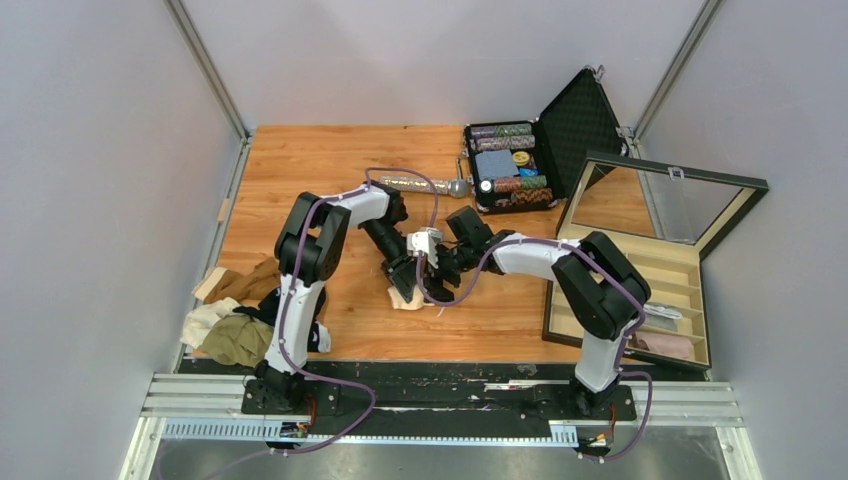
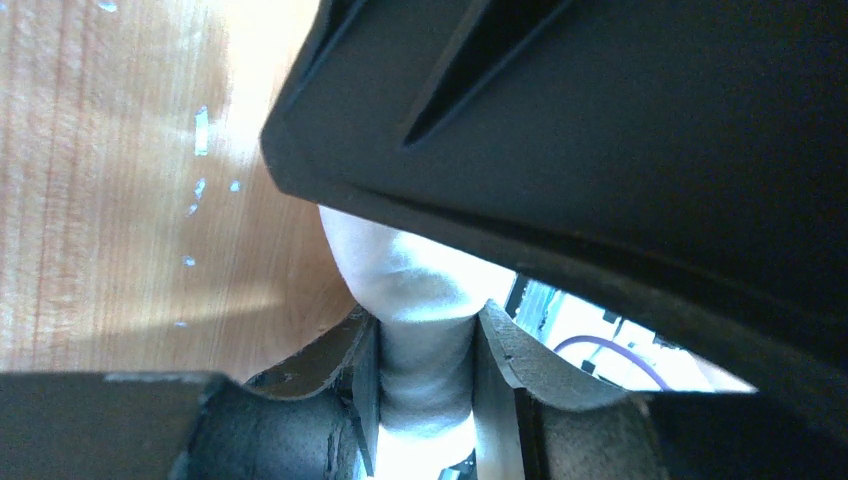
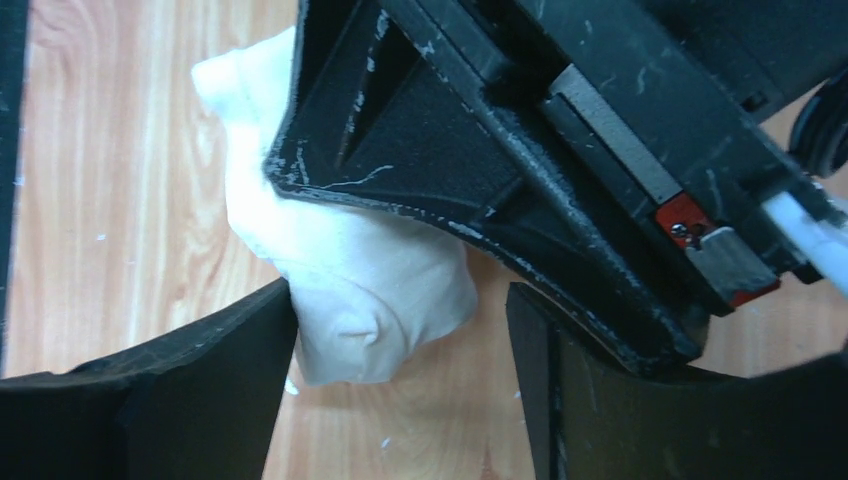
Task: Roll the underwear
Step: Roll the underwear to the center of the board, then pick up the underwear from the center of the board.
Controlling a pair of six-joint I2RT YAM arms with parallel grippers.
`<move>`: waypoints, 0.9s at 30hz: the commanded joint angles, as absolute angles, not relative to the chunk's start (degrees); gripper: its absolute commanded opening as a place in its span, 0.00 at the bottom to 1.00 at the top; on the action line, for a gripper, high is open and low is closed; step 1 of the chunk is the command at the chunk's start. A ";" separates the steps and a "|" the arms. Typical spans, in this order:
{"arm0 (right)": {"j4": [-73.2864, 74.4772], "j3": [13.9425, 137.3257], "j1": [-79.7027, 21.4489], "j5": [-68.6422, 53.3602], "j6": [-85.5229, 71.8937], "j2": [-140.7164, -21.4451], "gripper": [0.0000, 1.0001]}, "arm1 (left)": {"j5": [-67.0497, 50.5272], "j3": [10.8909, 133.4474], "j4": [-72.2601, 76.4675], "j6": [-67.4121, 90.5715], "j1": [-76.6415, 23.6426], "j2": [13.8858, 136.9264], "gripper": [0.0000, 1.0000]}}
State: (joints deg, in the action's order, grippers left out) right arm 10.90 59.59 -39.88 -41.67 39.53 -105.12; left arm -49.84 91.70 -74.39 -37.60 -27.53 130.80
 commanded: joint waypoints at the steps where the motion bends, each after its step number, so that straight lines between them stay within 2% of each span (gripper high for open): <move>1: -4.70 58.06 -44.89 -42.14 42.19 -105.11 0.71 | -51.78 91.82 -63.91 -36.89 -29.88 132.31 0.00; 4: -6.45 55.52 -44.91 -41.84 46.52 -104.09 0.69 | -52.68 91.68 -64.00 -36.54 -29.76 132.81 0.00; 8: -6.32 51.04 -44.47 -42.19 51.38 -99.74 0.75 | -55.08 91.79 -65.04 -35.56 -28.50 134.05 0.00; 16: -2.20 46.22 -42.63 -41.60 49.26 -87.51 0.78 | -53.31 91.09 -65.35 -37.13 -27.29 134.13 0.00; 27: 2.23 51.26 -42.36 -44.20 54.95 -94.95 0.73 | -53.30 92.09 -64.81 -36.52 -27.25 134.27 0.00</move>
